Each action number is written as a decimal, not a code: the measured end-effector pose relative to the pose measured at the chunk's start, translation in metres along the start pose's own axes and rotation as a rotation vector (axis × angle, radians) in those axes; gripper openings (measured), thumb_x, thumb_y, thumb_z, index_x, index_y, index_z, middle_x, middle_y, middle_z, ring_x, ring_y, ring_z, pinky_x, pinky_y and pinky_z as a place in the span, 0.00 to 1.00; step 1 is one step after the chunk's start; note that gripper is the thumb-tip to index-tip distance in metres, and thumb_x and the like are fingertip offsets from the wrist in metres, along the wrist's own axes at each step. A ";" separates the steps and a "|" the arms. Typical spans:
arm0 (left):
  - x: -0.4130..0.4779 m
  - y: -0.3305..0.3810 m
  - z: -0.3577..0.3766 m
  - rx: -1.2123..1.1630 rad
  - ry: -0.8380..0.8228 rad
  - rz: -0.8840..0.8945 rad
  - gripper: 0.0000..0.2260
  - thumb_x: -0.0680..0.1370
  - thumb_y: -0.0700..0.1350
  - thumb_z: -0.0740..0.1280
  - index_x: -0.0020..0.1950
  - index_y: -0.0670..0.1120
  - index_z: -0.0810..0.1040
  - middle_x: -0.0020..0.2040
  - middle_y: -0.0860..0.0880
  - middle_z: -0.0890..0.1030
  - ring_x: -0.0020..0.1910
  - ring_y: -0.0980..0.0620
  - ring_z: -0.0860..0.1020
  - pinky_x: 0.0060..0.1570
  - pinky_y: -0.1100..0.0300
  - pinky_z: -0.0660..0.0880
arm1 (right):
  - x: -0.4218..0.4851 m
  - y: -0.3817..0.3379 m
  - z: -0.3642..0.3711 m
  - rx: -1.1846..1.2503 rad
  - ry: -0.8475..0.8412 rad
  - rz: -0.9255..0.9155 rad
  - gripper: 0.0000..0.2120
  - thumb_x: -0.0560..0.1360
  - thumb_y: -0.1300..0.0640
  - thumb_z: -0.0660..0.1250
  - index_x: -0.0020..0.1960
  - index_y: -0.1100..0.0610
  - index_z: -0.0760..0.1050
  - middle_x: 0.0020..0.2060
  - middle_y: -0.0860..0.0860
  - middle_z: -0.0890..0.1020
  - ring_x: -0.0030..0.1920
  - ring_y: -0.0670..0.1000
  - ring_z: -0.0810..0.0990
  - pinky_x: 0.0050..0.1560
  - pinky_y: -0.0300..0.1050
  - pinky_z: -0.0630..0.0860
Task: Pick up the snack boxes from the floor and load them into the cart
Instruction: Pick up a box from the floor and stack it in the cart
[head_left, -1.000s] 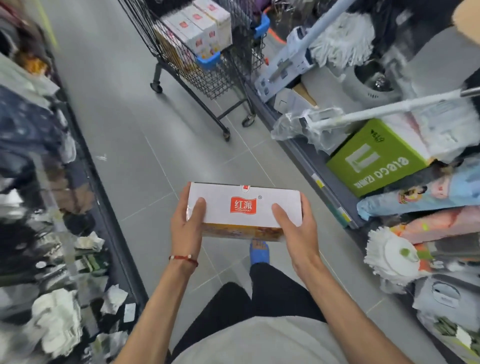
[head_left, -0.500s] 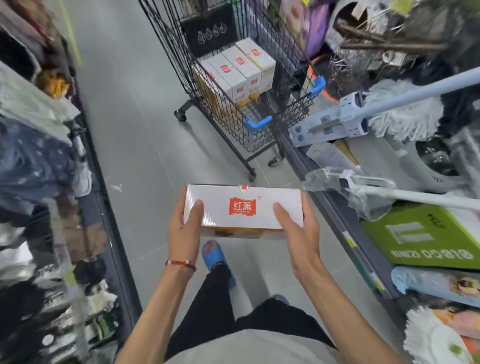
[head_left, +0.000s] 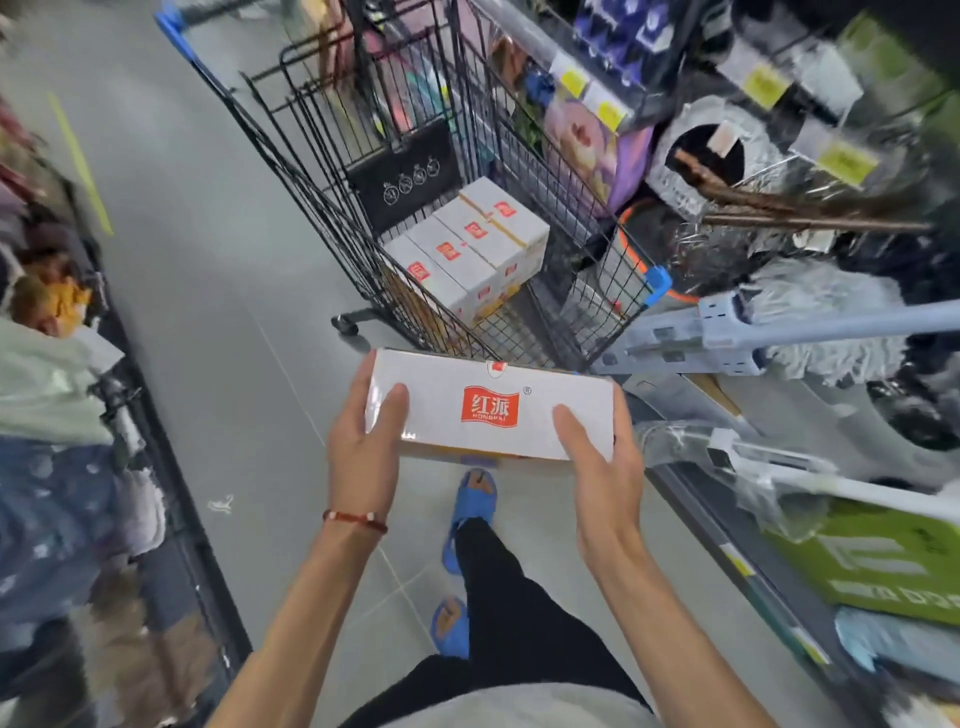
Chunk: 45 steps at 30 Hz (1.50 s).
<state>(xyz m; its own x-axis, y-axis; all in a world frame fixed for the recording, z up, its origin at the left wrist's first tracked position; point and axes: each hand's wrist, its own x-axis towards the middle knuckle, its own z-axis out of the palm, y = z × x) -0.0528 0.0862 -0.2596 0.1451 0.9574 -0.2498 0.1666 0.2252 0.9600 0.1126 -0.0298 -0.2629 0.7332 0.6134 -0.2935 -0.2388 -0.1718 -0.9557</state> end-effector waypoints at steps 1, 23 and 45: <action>0.019 0.004 0.003 0.003 -0.002 0.006 0.18 0.83 0.49 0.63 0.74 0.55 0.71 0.66 0.53 0.79 0.63 0.54 0.78 0.59 0.65 0.76 | 0.015 -0.003 0.009 0.006 0.014 -0.002 0.22 0.80 0.59 0.71 0.73 0.49 0.74 0.58 0.45 0.86 0.57 0.41 0.83 0.51 0.32 0.77; 0.340 0.061 0.161 0.139 -0.414 -0.068 0.18 0.82 0.45 0.64 0.73 0.50 0.73 0.66 0.53 0.79 0.63 0.57 0.78 0.59 0.65 0.77 | 0.270 -0.042 0.086 -0.008 0.302 0.205 0.33 0.74 0.59 0.78 0.74 0.50 0.67 0.60 0.41 0.83 0.56 0.34 0.81 0.50 0.28 0.78; 0.481 -0.069 0.323 0.469 -0.806 -0.027 0.14 0.78 0.43 0.69 0.63 0.50 0.81 0.56 0.55 0.85 0.58 0.52 0.82 0.63 0.49 0.78 | 0.408 0.079 0.056 -0.054 0.653 0.298 0.38 0.75 0.67 0.76 0.79 0.55 0.64 0.66 0.49 0.82 0.65 0.46 0.82 0.66 0.50 0.80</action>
<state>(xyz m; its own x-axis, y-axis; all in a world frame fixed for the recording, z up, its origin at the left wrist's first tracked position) 0.3201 0.4730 -0.4866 0.7393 0.4983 -0.4529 0.5314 -0.0185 0.8469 0.3573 0.2500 -0.4565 0.8768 -0.0488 -0.4783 -0.4688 -0.3083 -0.8278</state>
